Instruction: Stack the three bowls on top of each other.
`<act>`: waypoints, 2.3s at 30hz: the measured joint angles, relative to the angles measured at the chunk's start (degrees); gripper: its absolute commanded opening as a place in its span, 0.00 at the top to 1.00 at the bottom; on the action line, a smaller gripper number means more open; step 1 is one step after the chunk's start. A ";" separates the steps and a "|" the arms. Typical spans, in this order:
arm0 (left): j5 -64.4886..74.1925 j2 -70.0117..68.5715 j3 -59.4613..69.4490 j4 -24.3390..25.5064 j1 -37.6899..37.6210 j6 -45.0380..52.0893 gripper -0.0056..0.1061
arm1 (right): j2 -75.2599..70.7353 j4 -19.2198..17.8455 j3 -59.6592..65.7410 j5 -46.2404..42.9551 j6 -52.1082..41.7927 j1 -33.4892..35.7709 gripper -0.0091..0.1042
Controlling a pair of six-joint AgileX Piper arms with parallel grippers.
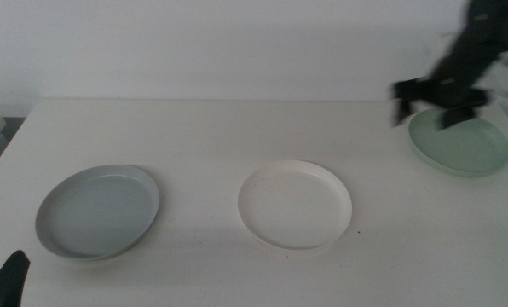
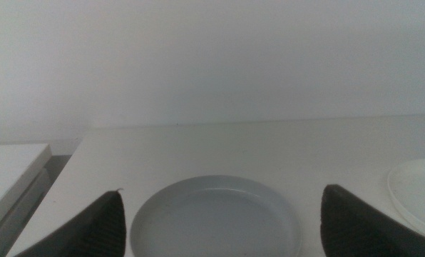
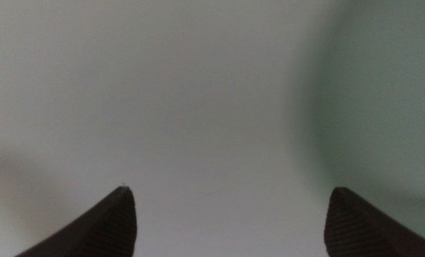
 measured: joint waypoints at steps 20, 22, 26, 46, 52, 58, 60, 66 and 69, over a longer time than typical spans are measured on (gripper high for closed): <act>0.00 0.00 0.00 0.00 0.00 0.00 0.11 | 12.12 -3.15 -0.46 -11.58 0.46 -21.54 0.49; 0.00 0.00 0.00 0.00 0.00 0.00 0.11 | 12.51 -1.75 -0.46 -12.47 0.25 -21.64 0.54; 0.00 0.00 0.00 0.00 0.00 0.00 0.11 | 12.82 0.17 -0.85 -14.30 -0.94 -21.69 0.68; 0.00 0.00 0.00 0.00 0.00 0.12 0.11 | -11.11 12.16 21.32 -21.80 -12.18 -6.19 0.94; -0.11 0.00 0.00 0.00 0.00 0.12 0.11 | -12.51 12.76 23.06 -19.62 -11.72 4.81 0.94; -0.11 0.00 0.00 0.00 0.00 0.12 0.11 | -12.27 11.74 23.86 -17.53 -11.05 10.32 0.94; -0.11 0.00 0.00 0.00 0.00 0.12 0.11 | -12.27 11.47 24.61 -17.53 -10.65 11.59 0.94; -0.11 0.00 0.00 0.00 0.00 0.12 0.11 | -12.27 11.14 27.22 -18.97 -9.80 13.48 0.94; -0.11 0.00 0.00 0.00 0.00 0.12 0.11 | -12.25 11.05 27.91 -20.29 -9.80 13.61 0.94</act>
